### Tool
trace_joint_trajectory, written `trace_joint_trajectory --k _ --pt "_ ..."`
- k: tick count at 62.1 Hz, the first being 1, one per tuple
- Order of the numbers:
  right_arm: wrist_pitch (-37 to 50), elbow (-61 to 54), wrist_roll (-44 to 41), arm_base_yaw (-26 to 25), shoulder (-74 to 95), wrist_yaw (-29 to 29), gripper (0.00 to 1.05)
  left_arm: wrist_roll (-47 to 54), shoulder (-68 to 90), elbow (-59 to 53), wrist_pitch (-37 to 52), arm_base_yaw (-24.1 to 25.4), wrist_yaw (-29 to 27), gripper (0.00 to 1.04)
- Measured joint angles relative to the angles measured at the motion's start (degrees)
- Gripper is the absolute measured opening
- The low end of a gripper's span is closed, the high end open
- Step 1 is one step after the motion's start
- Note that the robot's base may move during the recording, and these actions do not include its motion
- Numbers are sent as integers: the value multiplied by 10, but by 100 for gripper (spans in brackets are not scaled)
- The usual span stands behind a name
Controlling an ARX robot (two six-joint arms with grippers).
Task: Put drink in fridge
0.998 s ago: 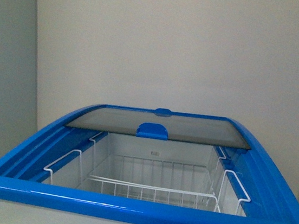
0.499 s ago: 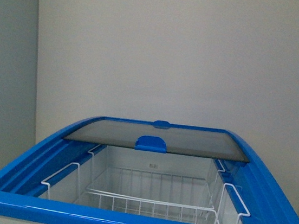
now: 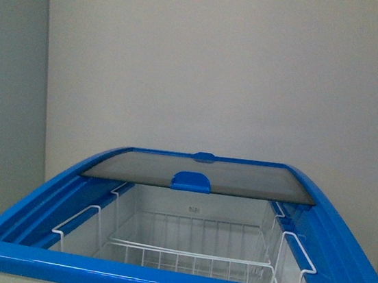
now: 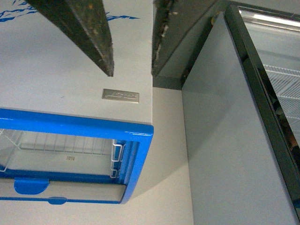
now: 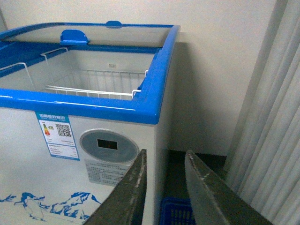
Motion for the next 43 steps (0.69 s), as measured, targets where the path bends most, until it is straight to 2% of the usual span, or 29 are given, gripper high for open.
trace_joint_trajectory --k 3,9,14,25,43 --pt "0 0 0 0 0 0 42 0 0 0 0 0 0 42" --pt "0 0 0 0 0 0 56 0 0 0 0 0 0 58" --pt "0 0 0 0 0 0 72 0 0 0 0 0 0 74" --pt "0 0 0 0 0 0 97 0 0 0 0 0 0 98" --pt "0 0 0 0 0 0 97 0 0 0 0 0 0 97"
